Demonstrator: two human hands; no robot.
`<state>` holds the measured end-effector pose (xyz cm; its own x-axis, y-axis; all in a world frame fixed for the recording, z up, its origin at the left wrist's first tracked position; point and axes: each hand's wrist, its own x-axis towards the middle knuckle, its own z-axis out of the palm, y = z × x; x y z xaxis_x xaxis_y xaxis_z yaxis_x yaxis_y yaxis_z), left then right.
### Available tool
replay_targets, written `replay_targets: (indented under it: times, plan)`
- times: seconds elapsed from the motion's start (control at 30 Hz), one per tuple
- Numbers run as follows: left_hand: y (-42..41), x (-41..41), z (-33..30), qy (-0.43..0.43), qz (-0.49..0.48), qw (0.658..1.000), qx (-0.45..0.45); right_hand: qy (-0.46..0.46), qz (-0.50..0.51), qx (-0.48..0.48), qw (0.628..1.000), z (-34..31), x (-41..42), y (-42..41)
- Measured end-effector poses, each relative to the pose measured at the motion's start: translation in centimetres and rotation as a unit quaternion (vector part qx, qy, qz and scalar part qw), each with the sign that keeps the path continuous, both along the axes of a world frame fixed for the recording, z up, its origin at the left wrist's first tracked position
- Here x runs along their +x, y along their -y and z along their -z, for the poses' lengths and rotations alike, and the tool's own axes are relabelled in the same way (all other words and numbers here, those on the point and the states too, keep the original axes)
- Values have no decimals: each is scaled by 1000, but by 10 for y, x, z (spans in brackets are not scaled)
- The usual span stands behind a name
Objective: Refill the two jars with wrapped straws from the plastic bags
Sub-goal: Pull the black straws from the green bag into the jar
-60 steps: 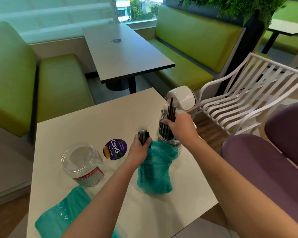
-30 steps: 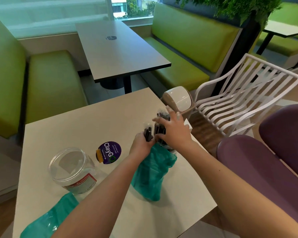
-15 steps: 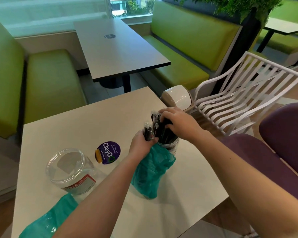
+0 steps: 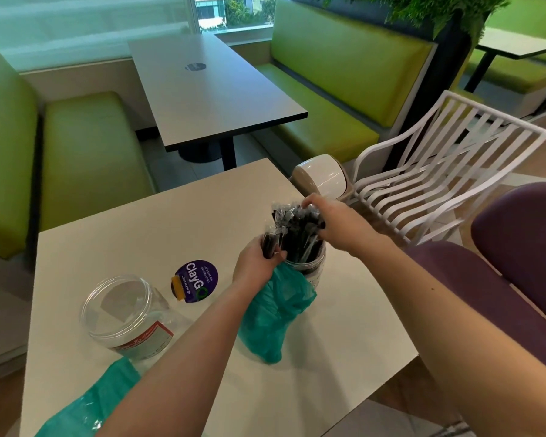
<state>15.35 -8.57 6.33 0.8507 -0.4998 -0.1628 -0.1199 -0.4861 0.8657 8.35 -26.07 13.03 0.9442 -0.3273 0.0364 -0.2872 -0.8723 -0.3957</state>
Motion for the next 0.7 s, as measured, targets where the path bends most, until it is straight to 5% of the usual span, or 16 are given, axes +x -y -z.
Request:
replay_targets:
  times: [0.13, 0.3, 0.4, 0.5, 0.7]
  plan:
    - [1, -1, 1, -2, -1, 1000, 0, 66, 3, 9, 998, -5, 1, -1]
    - [0, -1, 5, -6, -16, 1000, -13, -65, -4, 80, 995, 4, -3, 2]
    - [0, -2, 8, -16, -26, 999, -26, -111, 28, 42, 993, -9, 10, 5]
    - [0, -2, 9, -19, -33, 999, -30, -36, 53, 28, 998, -28, 25, -6]
    - [0, -5, 9, -12, -43, 999, -31, -119, -123, -27, 985, -19, 32, -25]
